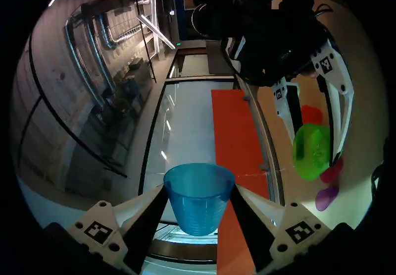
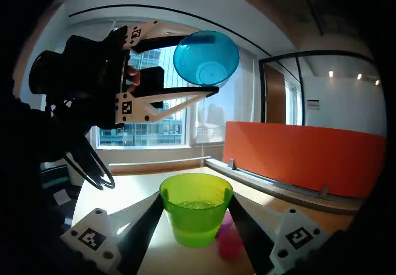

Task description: Pour water

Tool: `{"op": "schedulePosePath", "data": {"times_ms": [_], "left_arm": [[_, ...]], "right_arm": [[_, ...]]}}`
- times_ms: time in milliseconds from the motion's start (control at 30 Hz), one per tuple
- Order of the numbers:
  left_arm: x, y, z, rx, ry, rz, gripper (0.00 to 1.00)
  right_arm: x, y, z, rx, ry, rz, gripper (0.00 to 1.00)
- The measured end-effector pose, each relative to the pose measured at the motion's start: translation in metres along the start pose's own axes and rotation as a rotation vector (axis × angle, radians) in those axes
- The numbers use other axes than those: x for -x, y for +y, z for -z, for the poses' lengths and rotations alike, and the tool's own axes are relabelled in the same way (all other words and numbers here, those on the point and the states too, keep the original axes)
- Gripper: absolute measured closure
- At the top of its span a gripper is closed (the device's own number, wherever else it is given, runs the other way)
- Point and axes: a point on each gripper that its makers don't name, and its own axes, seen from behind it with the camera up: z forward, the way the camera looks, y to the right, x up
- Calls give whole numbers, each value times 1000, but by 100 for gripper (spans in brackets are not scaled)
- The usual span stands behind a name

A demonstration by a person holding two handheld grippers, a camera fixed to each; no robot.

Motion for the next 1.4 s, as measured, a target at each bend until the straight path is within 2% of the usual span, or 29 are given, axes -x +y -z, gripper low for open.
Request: {"op": "schedulePosePath", "data": {"times_ms": [400,600,900,1167,1400], "left_arm": [[-1,3,1,4,7,4,15],[3,4,-1,9,13,65,15],[12,2,-4,3,1,212,15],[14,6,-6,21,18,417,15],[24,6,-7,25,3,563,15]], "right_arm": [[-2,-2,-1,-1,3,3,11],[-1,-1,-1,1,4,1,10],[-3,1,1,7,11,1,11],[-5,4,3,13,15,2,10],[-8,5,5,17,21,-2,11]]}}
